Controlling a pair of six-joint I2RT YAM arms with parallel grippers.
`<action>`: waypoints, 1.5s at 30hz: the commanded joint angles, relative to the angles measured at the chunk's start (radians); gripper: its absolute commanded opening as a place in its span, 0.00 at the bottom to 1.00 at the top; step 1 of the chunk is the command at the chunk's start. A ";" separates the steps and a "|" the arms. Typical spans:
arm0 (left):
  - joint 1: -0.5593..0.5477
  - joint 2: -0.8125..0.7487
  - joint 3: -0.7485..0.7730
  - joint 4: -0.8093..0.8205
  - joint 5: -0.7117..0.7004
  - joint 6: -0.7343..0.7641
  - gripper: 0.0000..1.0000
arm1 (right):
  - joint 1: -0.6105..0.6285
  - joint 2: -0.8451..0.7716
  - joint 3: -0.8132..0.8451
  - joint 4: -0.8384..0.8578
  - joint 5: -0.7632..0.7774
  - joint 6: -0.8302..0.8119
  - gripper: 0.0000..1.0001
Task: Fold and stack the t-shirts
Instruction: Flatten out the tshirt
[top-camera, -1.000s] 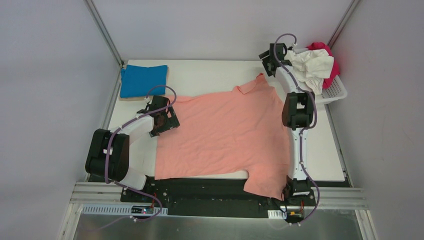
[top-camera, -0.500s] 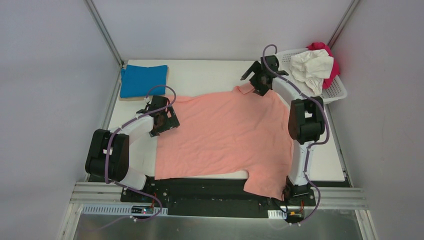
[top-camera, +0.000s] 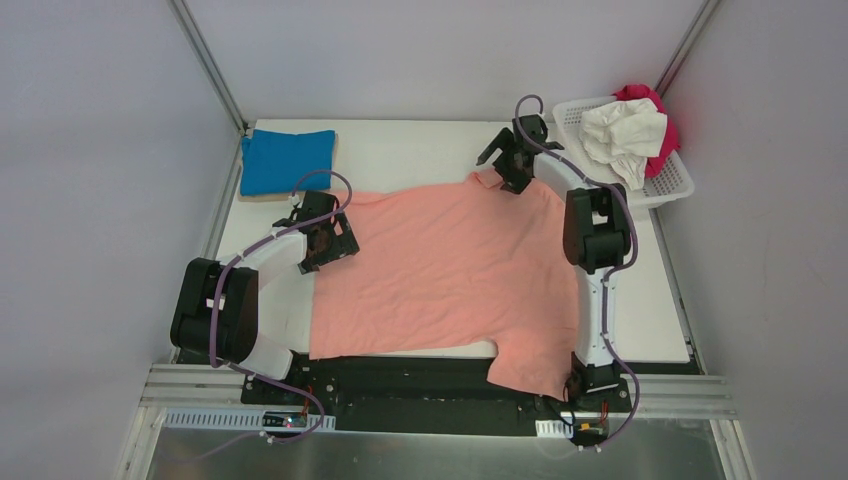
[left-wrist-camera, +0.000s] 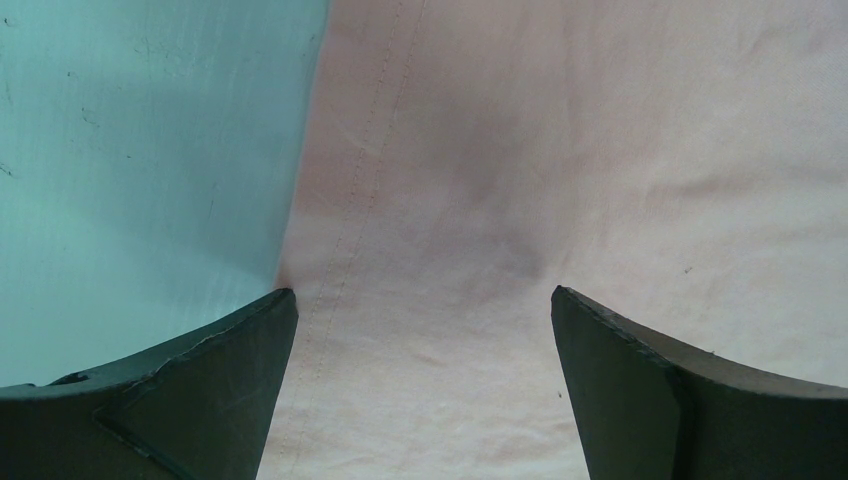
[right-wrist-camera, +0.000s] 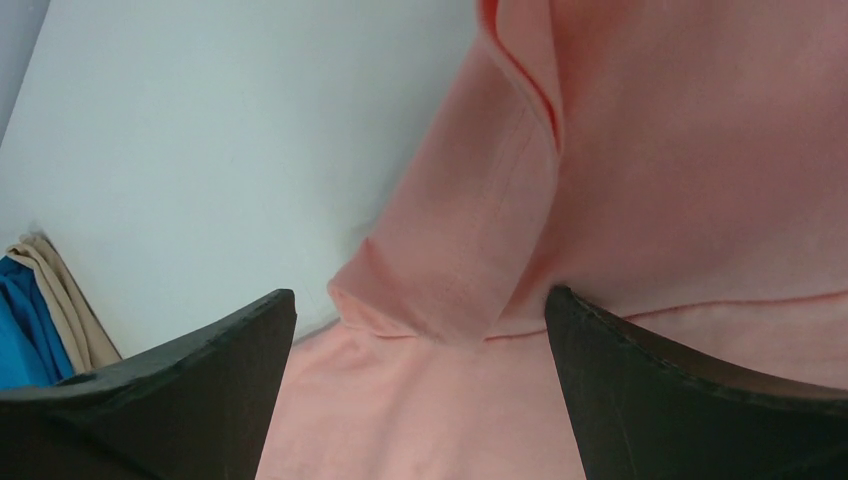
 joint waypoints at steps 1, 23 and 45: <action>-0.004 0.015 -0.005 -0.027 0.021 0.009 0.99 | 0.002 0.045 0.077 0.037 0.015 -0.004 0.99; -0.004 -0.023 0.029 -0.033 0.044 0.011 0.99 | 0.006 0.241 0.542 0.289 0.113 0.091 0.99; -0.003 0.336 0.556 -0.007 0.069 -0.004 0.99 | 0.084 -0.518 -0.729 0.170 0.097 -0.013 0.99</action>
